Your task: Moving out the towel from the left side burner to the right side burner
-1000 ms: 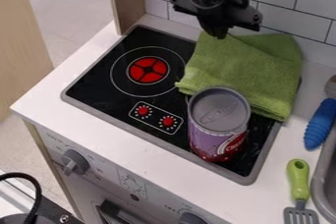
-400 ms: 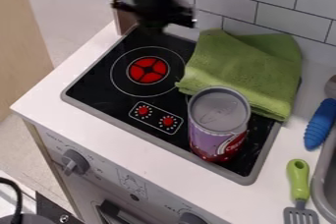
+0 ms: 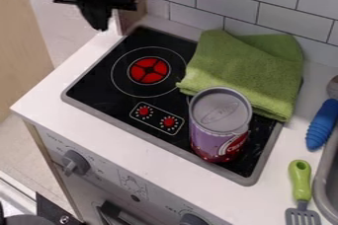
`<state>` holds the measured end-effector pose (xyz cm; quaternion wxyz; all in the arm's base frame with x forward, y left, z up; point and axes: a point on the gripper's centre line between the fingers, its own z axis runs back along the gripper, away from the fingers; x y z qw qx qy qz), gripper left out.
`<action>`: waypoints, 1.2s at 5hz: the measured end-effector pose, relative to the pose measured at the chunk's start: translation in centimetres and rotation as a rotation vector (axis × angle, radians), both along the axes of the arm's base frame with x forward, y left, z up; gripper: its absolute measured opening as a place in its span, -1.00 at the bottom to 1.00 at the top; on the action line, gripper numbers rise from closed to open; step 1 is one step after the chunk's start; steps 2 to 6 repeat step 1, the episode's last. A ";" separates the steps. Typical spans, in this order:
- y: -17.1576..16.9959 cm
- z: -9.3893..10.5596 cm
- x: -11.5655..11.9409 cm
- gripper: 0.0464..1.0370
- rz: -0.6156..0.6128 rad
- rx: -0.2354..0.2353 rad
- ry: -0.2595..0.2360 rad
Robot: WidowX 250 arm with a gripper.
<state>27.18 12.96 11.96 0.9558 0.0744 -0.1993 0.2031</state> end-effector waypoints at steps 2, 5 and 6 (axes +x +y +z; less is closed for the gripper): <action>2.0 0.1 -0.7 -0.66 0.034 -0.031 0.070; 2.0 0.1 -0.7 -0.66 0.034 -0.031 0.070; 2.0 0.1 -0.7 -0.66 0.034 -0.031 0.070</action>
